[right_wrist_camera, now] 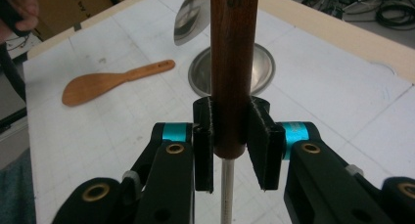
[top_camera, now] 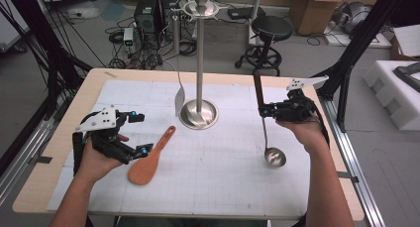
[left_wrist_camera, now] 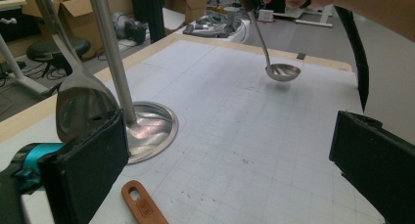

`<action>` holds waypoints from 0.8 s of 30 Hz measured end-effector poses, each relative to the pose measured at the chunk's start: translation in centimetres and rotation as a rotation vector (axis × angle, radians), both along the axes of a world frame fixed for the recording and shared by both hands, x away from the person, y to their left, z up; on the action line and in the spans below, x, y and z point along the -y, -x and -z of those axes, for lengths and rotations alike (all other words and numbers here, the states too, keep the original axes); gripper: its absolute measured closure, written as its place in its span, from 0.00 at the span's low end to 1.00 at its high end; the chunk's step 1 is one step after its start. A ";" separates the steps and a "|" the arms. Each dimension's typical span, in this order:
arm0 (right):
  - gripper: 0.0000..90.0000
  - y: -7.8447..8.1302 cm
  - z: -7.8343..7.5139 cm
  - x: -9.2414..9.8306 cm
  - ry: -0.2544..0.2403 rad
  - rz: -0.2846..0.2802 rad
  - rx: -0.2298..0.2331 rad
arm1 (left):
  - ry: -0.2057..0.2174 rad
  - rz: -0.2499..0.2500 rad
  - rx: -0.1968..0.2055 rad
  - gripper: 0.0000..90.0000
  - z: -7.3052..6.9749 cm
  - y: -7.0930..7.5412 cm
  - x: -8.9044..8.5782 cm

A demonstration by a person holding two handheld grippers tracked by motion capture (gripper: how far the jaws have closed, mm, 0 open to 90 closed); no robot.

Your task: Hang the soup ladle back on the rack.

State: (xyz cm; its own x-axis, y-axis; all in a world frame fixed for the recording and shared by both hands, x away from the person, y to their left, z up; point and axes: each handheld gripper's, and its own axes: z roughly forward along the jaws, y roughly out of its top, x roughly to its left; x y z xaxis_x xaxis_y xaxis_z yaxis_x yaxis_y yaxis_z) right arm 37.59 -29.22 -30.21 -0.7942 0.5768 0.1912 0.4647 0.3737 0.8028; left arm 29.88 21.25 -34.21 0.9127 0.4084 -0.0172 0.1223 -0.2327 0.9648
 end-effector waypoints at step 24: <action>0.83 -1.0 -7.4 -2.8 -0.001 -0.094 0.070 | 0.002 0.006 0.005 0.02 -0.2 0.2 0.2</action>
